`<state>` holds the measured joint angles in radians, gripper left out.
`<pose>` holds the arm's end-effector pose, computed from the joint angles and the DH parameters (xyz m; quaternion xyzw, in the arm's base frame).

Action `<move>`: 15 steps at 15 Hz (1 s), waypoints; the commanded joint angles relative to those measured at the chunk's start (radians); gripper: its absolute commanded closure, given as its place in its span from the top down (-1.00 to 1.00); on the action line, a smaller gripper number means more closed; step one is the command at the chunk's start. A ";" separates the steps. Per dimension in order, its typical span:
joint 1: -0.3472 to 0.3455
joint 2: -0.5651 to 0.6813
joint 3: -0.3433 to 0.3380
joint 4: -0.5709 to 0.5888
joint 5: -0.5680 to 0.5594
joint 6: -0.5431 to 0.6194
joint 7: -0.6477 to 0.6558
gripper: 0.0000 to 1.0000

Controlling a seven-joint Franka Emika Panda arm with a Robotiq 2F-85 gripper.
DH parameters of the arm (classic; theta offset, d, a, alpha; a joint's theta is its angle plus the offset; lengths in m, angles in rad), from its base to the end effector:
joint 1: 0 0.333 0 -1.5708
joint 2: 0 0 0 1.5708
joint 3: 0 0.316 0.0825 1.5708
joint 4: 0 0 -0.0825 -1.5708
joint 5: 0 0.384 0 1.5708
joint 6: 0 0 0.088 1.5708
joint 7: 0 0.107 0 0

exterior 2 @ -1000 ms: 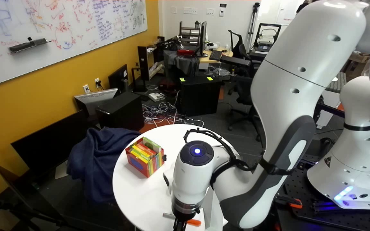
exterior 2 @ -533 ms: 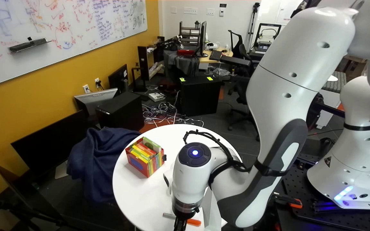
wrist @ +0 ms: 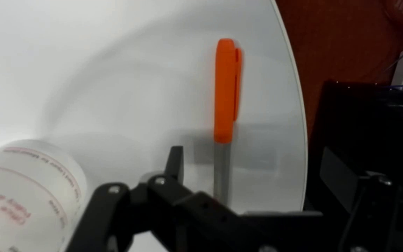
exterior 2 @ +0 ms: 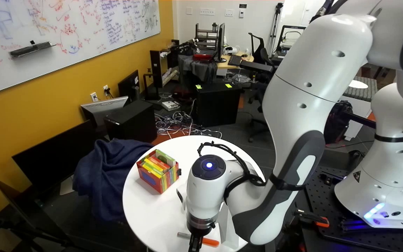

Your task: Slide the colourless container from the right to the left, then put the marker in the container

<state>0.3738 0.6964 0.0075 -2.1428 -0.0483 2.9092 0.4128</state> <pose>0.5133 0.2092 0.0799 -0.9994 -0.0066 -0.0339 0.0099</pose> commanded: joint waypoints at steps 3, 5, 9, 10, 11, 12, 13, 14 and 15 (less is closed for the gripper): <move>-0.037 0.024 0.029 0.030 0.040 0.002 -0.059 1.00; -0.043 0.029 0.033 0.036 0.042 -0.001 -0.061 1.00; -0.046 0.042 0.033 0.047 0.046 -0.011 -0.067 1.00; -0.045 0.044 0.032 0.050 0.047 -0.013 -0.065 1.00; -0.044 0.047 0.031 0.052 0.048 -0.013 -0.065 1.00; -0.043 0.049 0.029 0.054 0.048 -0.014 -0.064 0.87; -0.042 0.050 0.029 0.055 0.049 -0.013 -0.064 0.48; -0.043 0.051 0.030 0.057 0.050 -0.014 -0.065 0.31; -0.043 0.053 0.030 0.059 0.050 -0.014 -0.064 0.17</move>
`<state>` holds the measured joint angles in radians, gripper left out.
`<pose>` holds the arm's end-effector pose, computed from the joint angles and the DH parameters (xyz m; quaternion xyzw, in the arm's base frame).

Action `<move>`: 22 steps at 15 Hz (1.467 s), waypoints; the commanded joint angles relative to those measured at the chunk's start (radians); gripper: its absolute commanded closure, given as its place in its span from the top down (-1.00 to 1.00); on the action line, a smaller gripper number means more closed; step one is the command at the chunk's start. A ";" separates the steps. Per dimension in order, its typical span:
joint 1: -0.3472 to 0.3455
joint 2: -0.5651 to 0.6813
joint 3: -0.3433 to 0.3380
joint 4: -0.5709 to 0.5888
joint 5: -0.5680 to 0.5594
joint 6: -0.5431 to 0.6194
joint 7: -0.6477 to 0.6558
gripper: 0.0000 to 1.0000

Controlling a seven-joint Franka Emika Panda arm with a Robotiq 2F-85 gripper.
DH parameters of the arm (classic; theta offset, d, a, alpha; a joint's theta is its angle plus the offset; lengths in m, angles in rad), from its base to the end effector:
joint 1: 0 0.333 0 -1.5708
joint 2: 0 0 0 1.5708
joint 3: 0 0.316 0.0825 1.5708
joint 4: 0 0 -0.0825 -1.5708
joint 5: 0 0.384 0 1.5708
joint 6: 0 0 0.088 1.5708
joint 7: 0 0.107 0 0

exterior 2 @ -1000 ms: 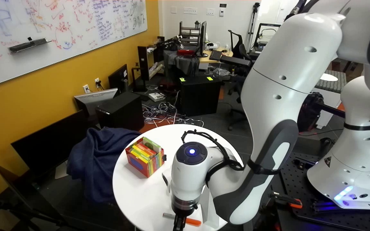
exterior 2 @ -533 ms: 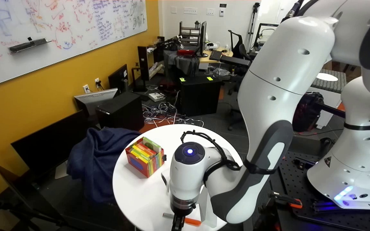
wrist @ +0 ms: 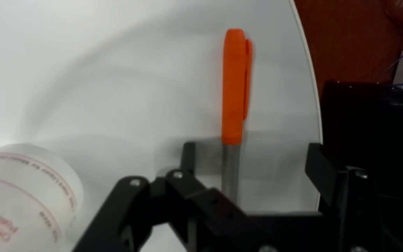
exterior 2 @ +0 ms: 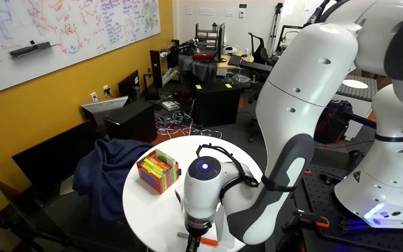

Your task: Slide the colourless container from the right to the left, then put the marker in the container

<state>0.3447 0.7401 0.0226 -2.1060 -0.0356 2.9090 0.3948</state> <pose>0.5210 0.2036 0.0662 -0.9995 -0.0002 -0.0283 0.0144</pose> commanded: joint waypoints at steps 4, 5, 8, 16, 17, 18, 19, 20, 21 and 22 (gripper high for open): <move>-0.019 0.009 0.016 0.027 0.038 -0.015 -0.047 -0.43; -0.018 0.008 0.017 0.029 0.039 -0.016 -0.046 -0.57; -0.015 0.007 0.014 0.032 0.039 -0.018 -0.042 -0.99; 0.025 -0.035 -0.015 0.007 0.033 -0.038 -0.009 -0.94; 0.035 -0.040 -0.023 0.004 0.031 -0.039 -0.003 -0.94; 0.041 -0.047 -0.025 0.000 0.030 -0.042 -0.002 -0.94; 0.053 -0.053 -0.035 -0.002 0.027 -0.045 0.005 -0.94; 0.056 -0.061 -0.036 -0.004 0.026 -0.048 0.003 -0.94; 0.069 -0.068 -0.049 -0.005 0.022 -0.055 0.011 -0.94; 0.080 -0.077 -0.059 -0.007 0.018 -0.061 0.016 -0.94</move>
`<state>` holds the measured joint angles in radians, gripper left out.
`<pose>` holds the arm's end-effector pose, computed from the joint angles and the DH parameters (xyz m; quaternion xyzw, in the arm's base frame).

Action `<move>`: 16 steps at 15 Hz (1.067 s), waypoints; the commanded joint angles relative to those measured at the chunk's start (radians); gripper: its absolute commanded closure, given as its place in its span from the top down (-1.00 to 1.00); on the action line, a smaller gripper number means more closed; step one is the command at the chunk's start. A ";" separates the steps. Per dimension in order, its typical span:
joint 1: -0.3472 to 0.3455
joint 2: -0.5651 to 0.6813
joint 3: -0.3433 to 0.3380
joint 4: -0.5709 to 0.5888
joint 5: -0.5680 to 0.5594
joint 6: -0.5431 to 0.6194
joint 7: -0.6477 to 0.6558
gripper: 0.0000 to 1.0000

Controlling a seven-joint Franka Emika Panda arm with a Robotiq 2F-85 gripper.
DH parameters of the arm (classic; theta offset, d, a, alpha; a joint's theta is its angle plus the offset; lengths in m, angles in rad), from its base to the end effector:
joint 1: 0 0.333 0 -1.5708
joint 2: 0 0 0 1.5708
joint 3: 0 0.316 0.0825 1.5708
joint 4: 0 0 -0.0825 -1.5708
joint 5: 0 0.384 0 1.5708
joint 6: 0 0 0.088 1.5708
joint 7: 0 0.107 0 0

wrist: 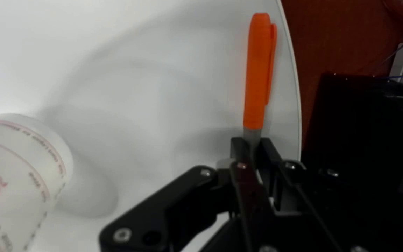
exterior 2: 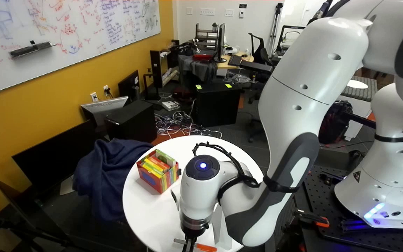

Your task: Slide the colourless container from the right to the left, then put the marker in the container

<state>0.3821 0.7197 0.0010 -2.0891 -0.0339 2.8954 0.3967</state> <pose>0.5285 0.2152 0.0813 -0.9990 -0.0093 -0.0418 0.0123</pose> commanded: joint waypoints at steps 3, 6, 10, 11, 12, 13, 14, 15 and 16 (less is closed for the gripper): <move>0.060 -0.085 -0.055 -0.031 0.006 -0.069 0.016 -0.94; 0.093 -0.119 -0.088 -0.041 -0.013 -0.091 0.036 -0.94; 0.138 -0.163 -0.133 -0.057 -0.041 -0.105 0.065 -0.94; 0.152 -0.175 -0.147 -0.065 -0.051 -0.105 0.076 -0.94; 0.168 -0.182 -0.164 -0.071 -0.067 -0.101 0.097 -0.94; 0.185 -0.191 -0.182 -0.077 -0.084 -0.099 0.119 -0.94; 0.199 -0.201 -0.197 -0.083 -0.100 -0.099 0.138 -0.94; 0.214 -0.209 -0.214 -0.089 -0.117 -0.100 0.158 -0.94; 0.229 -0.218 -0.228 -0.094 -0.131 -0.101 0.177 -0.94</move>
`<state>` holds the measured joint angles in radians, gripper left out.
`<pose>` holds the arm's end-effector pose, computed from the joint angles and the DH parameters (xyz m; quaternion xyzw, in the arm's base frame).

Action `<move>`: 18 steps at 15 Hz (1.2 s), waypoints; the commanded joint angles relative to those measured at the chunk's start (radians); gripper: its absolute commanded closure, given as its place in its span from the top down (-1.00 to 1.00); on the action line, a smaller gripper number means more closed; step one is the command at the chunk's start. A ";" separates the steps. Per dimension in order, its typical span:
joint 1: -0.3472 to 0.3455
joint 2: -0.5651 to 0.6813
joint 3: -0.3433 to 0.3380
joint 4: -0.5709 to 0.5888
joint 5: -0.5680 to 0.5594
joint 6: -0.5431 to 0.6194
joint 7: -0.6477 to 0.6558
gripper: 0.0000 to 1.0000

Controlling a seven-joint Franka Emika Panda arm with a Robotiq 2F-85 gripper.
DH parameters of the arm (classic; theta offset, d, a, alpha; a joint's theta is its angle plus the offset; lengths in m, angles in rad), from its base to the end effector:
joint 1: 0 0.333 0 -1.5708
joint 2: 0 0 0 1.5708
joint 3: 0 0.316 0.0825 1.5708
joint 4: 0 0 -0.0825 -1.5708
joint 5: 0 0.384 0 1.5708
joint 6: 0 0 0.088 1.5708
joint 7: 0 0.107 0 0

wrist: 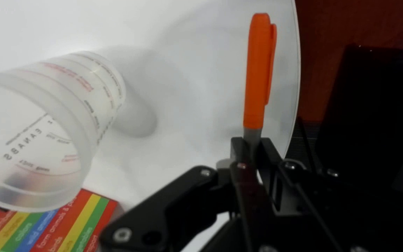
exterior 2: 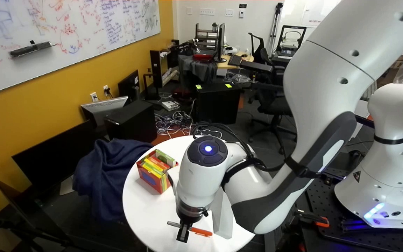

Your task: Slide the colourless container from the right to the left, then put the marker in the container

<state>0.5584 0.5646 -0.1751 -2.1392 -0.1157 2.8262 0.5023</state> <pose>0.5342 0.2201 0.1517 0.9957 0.0107 0.0855 0.0337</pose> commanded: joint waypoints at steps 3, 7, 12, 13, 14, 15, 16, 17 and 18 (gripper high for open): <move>0.097 -0.087 -0.100 -0.065 -0.096 -0.022 0.130 -0.94; 0.149 -0.116 -0.158 -0.082 -0.173 -0.029 0.212 -0.94; 0.199 -0.142 -0.222 -0.094 -0.290 -0.027 0.329 -0.94; 0.206 -0.146 -0.232 -0.096 -0.312 -0.028 0.354 -0.94; 0.211 -0.151 -0.239 -0.100 -0.335 -0.025 0.375 -0.94; 0.218 -0.158 -0.249 -0.104 -0.359 -0.027 0.402 -0.94; 0.224 -0.163 -0.257 -0.108 -0.384 -0.027 0.430 -0.94; 0.231 -0.166 -0.268 -0.112 -0.414 -0.023 0.462 -0.94; 0.240 -0.170 -0.280 -0.114 -0.443 -0.027 0.496 -0.94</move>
<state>0.7595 0.4438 -0.4128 -2.2196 -0.4789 2.8261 0.9035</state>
